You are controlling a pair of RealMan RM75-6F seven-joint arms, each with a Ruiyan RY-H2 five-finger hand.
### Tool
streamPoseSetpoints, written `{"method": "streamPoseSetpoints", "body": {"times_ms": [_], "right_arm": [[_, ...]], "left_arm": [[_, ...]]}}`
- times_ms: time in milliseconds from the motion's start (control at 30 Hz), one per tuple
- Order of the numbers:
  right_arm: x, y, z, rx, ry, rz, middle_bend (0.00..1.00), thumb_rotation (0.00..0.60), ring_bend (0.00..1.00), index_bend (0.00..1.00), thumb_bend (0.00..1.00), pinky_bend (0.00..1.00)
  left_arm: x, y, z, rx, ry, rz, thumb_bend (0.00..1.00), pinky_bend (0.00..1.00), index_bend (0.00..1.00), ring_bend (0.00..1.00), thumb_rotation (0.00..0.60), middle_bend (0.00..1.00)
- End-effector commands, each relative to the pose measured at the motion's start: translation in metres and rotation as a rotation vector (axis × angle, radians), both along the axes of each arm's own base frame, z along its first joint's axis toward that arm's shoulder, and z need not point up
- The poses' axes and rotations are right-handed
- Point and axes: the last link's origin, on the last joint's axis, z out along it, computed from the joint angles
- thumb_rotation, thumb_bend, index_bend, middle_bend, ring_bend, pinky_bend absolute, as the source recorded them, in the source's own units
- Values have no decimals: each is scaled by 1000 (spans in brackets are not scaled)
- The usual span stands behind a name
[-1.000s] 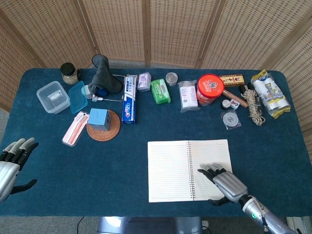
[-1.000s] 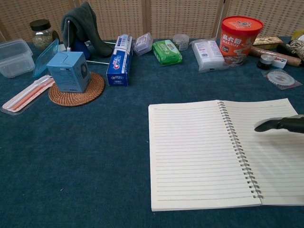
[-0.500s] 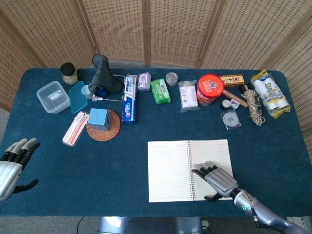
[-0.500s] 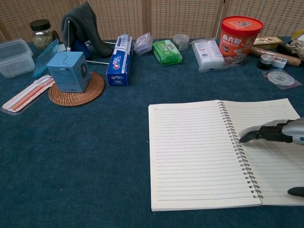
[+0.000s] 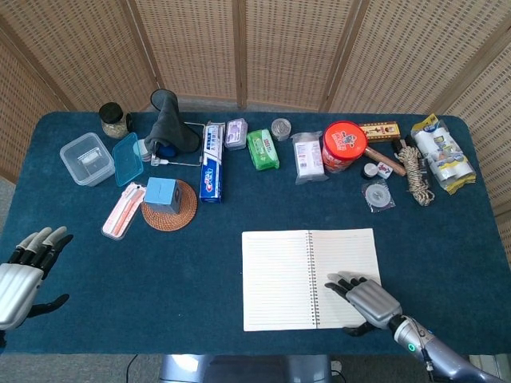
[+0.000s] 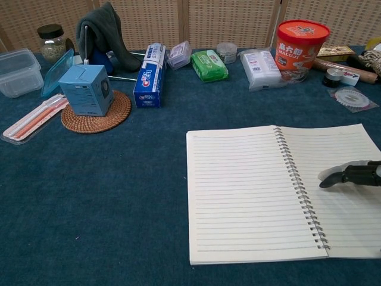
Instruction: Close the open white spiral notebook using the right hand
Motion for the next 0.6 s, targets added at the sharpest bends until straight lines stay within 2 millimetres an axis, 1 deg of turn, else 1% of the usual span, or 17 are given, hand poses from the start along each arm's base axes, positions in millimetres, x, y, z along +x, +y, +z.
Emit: {"method": "streamPoseSetpoints", "body": {"times_ms": [33,400,500,600], "right_arm": [[-5,3,2,-4,3,-13,126,413,51,95,282,253],[-28,20,16,-35,31,-65,197,403,98,128,282,303],[-33,24,19,-40,35,-78,204,403,105,130,282,314],[-40,33,24,-49,43,-98,207,400,113,131,282,329]], "left_arm": [[1,0,-1,-1,-2,-3,44,86,30,0,600,0],[3,-1,-3,-7,-8,-10,45,86,30,0,600,0],[3,-1,-4,-9,-10,-11,46,86,30,0,600,0],[3,0,-7,-15,-14,-12,45,86,30,0,600,0]]}}
